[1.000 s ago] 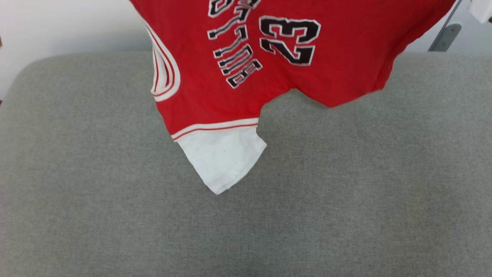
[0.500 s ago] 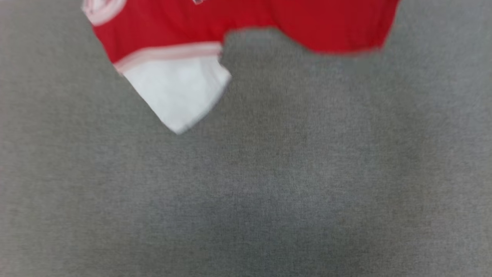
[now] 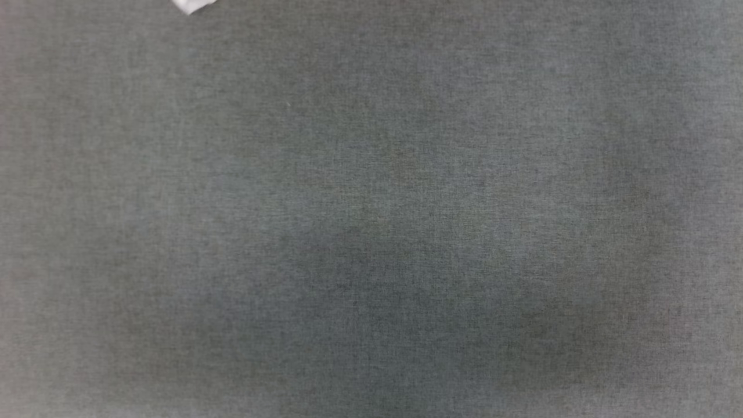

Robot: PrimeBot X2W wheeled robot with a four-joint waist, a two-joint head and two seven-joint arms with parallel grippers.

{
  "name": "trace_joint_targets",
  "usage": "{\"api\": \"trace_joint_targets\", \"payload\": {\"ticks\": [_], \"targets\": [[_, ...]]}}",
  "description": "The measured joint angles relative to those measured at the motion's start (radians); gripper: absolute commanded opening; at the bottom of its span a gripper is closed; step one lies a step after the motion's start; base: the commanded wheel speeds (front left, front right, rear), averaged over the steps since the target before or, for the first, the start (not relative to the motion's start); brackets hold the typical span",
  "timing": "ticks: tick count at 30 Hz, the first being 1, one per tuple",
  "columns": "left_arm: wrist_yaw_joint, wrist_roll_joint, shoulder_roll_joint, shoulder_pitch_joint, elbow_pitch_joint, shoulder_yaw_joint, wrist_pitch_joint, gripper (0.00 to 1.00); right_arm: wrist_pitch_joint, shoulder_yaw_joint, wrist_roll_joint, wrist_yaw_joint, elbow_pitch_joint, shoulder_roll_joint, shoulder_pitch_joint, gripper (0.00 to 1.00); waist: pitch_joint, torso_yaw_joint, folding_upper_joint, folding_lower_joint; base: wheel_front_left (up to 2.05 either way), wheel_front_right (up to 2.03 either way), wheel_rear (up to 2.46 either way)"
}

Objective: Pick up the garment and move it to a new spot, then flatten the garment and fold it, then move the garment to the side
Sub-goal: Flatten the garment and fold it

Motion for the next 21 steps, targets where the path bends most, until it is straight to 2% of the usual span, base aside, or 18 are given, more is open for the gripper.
{"api": "trace_joint_targets", "payload": {"ticks": [3, 7, 14, 17, 21], "targets": [[0.0, -0.073, 0.044, 0.104, -0.064, -0.071, 0.095, 0.0, 0.026, 0.05, 0.044, 0.0, 0.055, -0.003, 0.05, 0.0, -0.013, 0.008, 0.0, 0.0, 0.0, 0.0, 0.0], [-0.001, -0.176, 0.129, 0.254, -0.162, -0.155, 0.23, 0.0, 0.086, 0.121, 0.157, 0.0, 0.088, -0.015, 0.138, 0.0, -0.051, 0.022, 0.0, 0.0, 0.0, 0.0, 0.0], [0.0, -0.351, 0.244, 0.523, -0.308, -0.233, 0.471, 0.0, 0.26, 0.239, 0.393, 0.0, -0.007, -0.084, 0.348, 0.0, -0.134, 0.045, 0.0, 0.0, 0.0, 0.0, 0.0], [0.041, -0.404, 0.296, 0.625, -0.418, -0.257, 0.542, 0.0, 0.369, 0.275, 0.499, 0.0, -0.112, -0.126, 0.453, 0.0, -0.174, 0.053, 0.0, 0.0, 0.0, 0.0, 0.0], [0.14, -0.47, 0.38, 0.754, -0.615, -0.281, 0.602, 0.0, 0.514, 0.281, 0.613, 0.0, -0.266, -0.194, 0.62, 0.0, -0.227, 0.06, 0.0, 0.0, 0.0, 0.0, 0.0]]}}
